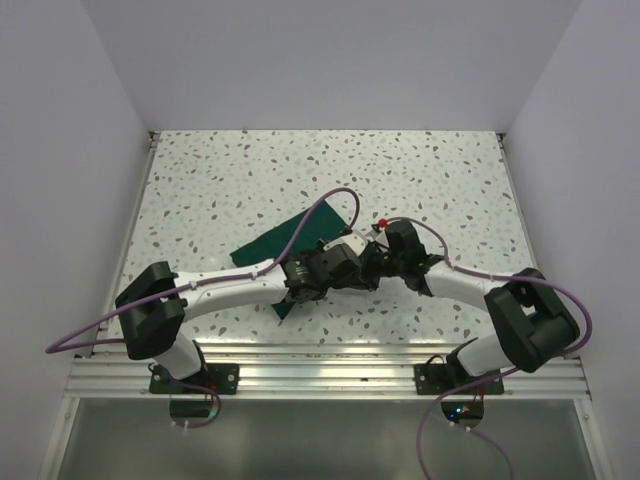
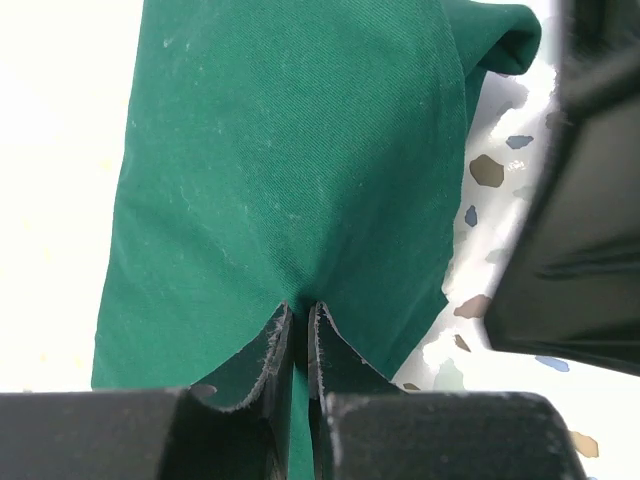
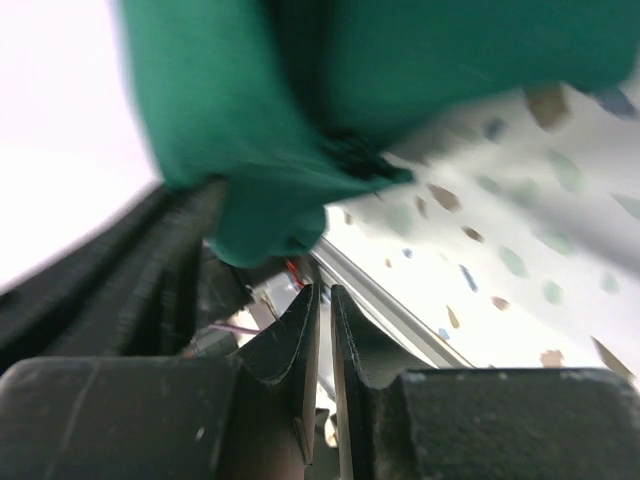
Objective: Prepare the surgical pack
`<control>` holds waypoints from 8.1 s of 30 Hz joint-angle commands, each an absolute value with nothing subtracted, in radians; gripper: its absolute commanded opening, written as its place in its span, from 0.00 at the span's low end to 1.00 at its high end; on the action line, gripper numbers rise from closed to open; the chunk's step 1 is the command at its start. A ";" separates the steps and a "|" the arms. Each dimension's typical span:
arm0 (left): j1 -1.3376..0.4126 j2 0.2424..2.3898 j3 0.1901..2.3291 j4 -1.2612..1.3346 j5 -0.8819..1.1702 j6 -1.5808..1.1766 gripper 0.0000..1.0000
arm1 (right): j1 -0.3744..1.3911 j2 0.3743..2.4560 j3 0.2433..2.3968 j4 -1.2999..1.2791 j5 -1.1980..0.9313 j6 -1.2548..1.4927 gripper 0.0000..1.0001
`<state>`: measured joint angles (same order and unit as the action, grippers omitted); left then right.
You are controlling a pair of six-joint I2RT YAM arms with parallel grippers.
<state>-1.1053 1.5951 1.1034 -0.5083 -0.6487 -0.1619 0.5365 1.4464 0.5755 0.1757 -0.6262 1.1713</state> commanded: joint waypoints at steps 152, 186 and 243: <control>-1.094 1.575 1.275 -0.571 -0.385 -0.169 0.00 | 0.756 1.267 0.463 0.317 -0.051 1.335 0.00; -1.095 1.603 1.075 -0.417 -0.273 -0.124 0.00 | 0.629 1.172 0.572 -0.136 -0.245 1.151 0.04; -0.953 1.384 0.788 -0.284 0.209 -0.215 0.02 | 0.221 1.484 0.918 -0.464 -0.792 0.539 0.00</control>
